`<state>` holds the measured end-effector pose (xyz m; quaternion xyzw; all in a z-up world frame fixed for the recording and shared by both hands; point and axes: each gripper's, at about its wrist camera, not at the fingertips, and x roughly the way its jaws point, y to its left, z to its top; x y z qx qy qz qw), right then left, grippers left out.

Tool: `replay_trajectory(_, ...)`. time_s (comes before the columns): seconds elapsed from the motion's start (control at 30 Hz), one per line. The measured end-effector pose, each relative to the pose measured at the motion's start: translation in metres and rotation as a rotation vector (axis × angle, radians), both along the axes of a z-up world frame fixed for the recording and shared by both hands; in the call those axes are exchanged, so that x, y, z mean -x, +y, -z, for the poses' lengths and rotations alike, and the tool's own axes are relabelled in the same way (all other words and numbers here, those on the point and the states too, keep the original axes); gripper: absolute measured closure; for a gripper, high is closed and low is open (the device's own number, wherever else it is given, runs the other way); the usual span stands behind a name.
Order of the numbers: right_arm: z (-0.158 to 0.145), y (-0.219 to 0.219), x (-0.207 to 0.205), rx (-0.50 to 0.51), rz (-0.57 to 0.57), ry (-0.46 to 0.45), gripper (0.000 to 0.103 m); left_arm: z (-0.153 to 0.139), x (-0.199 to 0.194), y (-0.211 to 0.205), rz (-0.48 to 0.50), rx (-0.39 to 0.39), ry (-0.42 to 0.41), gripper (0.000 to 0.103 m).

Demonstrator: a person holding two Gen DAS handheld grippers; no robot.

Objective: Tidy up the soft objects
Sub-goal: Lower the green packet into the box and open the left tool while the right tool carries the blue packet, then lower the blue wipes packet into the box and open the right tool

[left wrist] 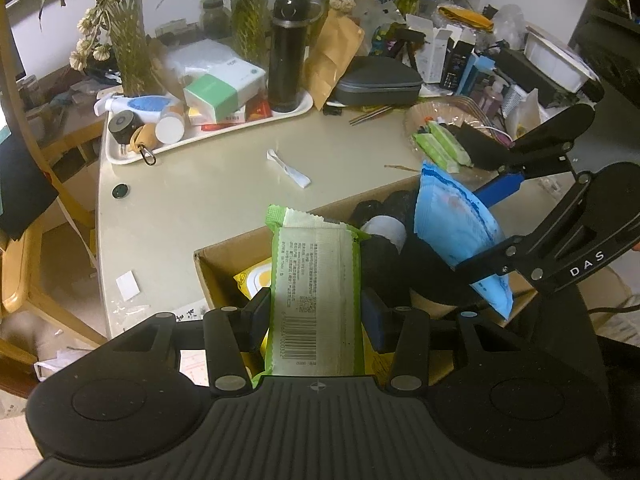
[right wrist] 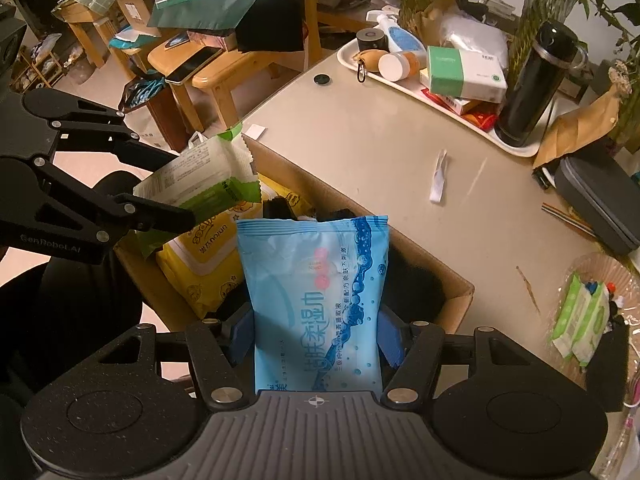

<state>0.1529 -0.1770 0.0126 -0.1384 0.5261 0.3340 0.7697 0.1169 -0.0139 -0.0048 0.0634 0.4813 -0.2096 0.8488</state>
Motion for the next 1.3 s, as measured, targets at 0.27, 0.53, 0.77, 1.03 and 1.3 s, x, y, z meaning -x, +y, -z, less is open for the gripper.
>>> replay_trajectory(0.27, 0.000, 0.003, 0.005, 0.010, -0.026, -0.027, 0.005, 0.002, 0.002, 0.000, 0.018, -0.006, -0.018, 0.028)
replay_trajectory(0.53, -0.001, 0.000, 0.009, 0.032, -0.015, -0.046, 0.000, -0.003, 0.003, 0.001, 0.022, -0.021, -0.017, 0.025)
replay_trajectory(0.77, -0.005, -0.008, 0.011, 0.017, 0.006, -0.045, 0.000, -0.003, 0.006, 0.006, 0.017, -0.008, 0.007, 0.024)
replay_trajectory(1.03, -0.008, -0.020, 0.008, 0.029, 0.040, -0.057, 0.000, -0.005, 0.010, 0.011, 0.008, -0.003, -0.004, 0.022)
replay_trajectory(1.3, -0.007, -0.032, 0.003, 0.034, 0.062, -0.061, 0.000, -0.004, 0.005, 0.021, -0.016, -0.005, 0.005, 0.006)
